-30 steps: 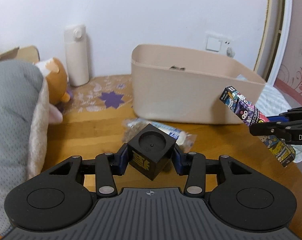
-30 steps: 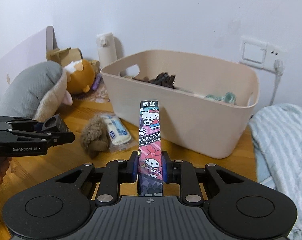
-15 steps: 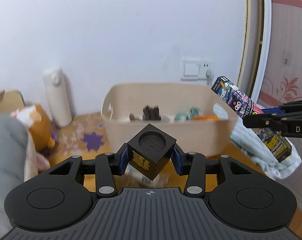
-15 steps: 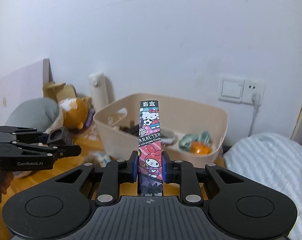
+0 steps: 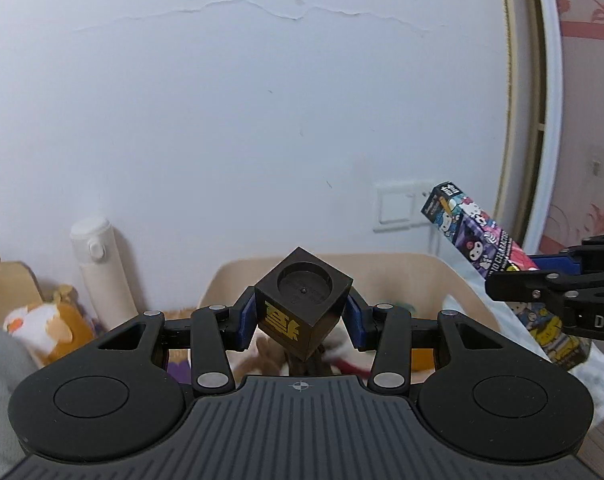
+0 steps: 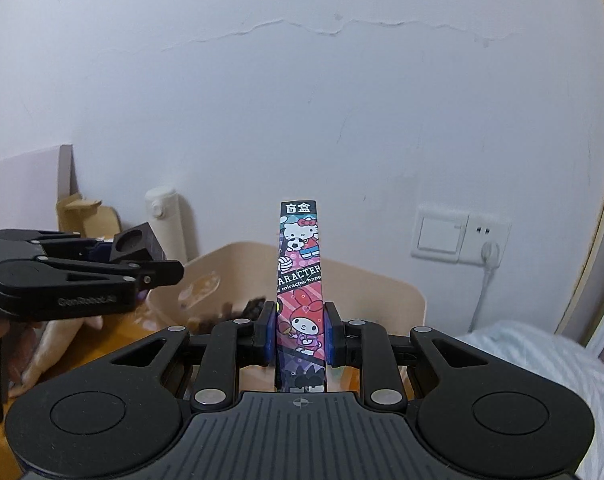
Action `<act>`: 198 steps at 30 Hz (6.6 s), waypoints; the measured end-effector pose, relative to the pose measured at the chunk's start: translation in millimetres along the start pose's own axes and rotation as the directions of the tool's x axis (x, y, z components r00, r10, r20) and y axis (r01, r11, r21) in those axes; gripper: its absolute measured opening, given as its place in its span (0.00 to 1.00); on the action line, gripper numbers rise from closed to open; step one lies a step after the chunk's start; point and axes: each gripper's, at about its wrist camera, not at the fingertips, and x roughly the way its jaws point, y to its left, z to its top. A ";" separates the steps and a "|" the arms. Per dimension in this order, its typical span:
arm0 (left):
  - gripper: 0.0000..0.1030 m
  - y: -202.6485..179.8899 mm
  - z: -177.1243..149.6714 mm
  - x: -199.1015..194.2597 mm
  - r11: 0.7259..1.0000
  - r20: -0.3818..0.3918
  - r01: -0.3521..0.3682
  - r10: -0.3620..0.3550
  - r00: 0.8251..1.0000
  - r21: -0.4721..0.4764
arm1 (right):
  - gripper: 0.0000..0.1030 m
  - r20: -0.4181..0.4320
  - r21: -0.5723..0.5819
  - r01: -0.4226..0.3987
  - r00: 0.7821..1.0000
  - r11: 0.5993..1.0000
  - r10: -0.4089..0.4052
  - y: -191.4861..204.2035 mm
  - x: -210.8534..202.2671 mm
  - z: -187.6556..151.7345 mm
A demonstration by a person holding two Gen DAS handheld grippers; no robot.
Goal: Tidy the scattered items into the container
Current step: 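Lift cube and packet over the basket and open both tools, then withdraw both tools toward the brown scrunchie and wrapped snack bar, then grasp the brown scrunchie with left tool while right tool grasps snack bar, then carry scrunchie and snack bar over the basket and open both tools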
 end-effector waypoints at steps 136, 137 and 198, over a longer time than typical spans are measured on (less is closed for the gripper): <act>0.78 98.1 -171.5 12.0 0.949 -0.279 -0.284 0.237 0.930 -0.140 | 0.66 -0.361 -0.081 -0.191 0.920 0.978 0.150 117.1 155.4 -111.3; 0.69 98.5 -171.7 11.6 0.952 -0.273 -0.275 0.231 0.934 -0.136 | 0.57 -0.357 -0.083 -0.196 0.921 0.977 0.155 118.8 155.4 -110.9; 0.17 -34.2 -17.2 3.6 0.998 0.089 -0.031 0.026 0.996 0.057 | 0.25 0.006 0.039 0.036 0.999 0.999 -0.037 2.7 13.2 -10.7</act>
